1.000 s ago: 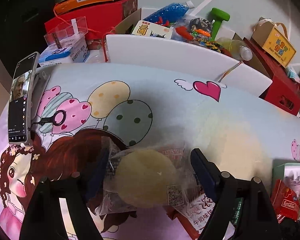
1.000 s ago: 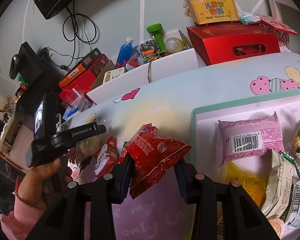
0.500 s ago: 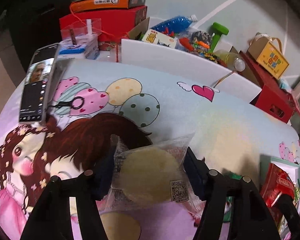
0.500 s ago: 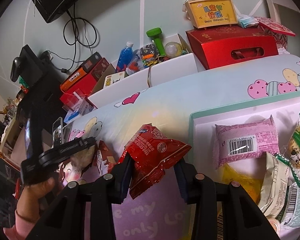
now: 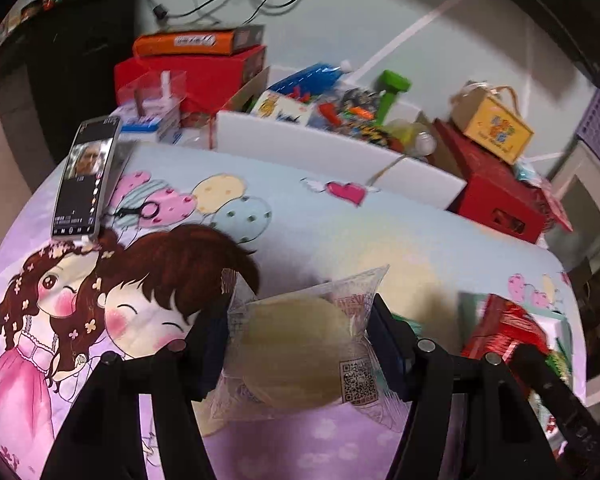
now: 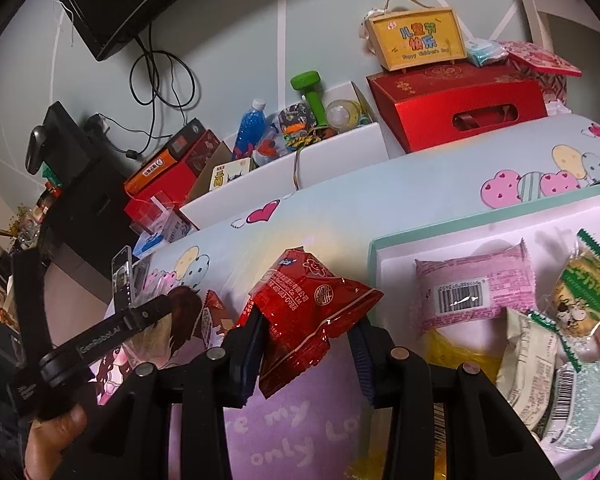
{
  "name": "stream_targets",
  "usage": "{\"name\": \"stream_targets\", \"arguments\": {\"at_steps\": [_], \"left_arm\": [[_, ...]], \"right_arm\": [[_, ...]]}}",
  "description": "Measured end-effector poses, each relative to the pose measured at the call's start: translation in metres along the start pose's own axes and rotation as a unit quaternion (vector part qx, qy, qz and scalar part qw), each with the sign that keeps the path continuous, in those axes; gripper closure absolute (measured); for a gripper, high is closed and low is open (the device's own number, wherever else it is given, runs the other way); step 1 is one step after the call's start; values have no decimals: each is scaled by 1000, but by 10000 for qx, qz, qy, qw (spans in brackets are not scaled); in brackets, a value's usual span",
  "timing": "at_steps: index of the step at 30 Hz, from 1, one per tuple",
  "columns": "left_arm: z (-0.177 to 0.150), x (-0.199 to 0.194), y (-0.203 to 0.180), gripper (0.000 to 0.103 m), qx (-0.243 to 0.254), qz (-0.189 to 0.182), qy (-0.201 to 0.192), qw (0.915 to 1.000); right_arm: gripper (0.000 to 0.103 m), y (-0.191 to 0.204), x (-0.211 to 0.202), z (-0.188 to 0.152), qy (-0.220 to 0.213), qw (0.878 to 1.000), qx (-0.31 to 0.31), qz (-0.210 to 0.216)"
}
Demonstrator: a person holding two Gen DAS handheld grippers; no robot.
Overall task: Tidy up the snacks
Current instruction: 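Carry the bun bag and red candy bag over the white tray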
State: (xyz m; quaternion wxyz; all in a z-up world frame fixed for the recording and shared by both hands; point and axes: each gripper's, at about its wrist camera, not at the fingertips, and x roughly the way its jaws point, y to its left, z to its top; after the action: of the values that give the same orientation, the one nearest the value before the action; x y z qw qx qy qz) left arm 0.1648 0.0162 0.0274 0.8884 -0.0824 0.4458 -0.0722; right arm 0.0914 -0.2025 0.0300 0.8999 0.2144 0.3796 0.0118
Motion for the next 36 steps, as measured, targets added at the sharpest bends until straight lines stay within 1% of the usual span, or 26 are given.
{"name": "stream_targets", "arguments": {"at_steps": [5,9,14,17,19,22,23,25,30,33,36], "left_arm": [[-2,-21,-25,37,216,-148,-159,9995],[-8,-29,-49,37,397,-347,-193,9984],[-17,-40,-93,37,863,-662,-248,9938],[-28,-44,-126,37,1272,-958,-260,9869],[-36,-42,-147,37,1482,-1127,-181,9823],[-48,-35,-178,37,1857,-1390,-42,9727],[-52,-31,-189,37,1985,-1453,-42,9693],[-56,-21,-204,37,2125,-1460,40,9662],[-59,5,-224,36,2249,-1457,312,9629],[-58,18,-232,36,2272,-1454,407,9621],[-60,25,-238,35,2291,-1494,492,9606]], "right_arm": [[60,-6,-14,2,-67,10000,10,-13],[60,-23,-32,6,-197,9997,125,-121],[60,-71,-67,12,-457,9964,463,-544],[60,-101,-83,11,-579,9925,683,-833],[60,-119,-91,10,-621,9898,831,-981],[60,-146,-101,12,-744,9844,1066,-1189],[60,-151,-103,12,-793,9829,1128,-1224],[60,-167,-108,15,-930,9789,1280,-1289],[60,-196,-106,12,-1105,9699,1601,-1463],[60,-206,-99,12,-1110,9673,1733,-1485],[60,-209,-94,11,-1090,9654,1725,-1625]]}}
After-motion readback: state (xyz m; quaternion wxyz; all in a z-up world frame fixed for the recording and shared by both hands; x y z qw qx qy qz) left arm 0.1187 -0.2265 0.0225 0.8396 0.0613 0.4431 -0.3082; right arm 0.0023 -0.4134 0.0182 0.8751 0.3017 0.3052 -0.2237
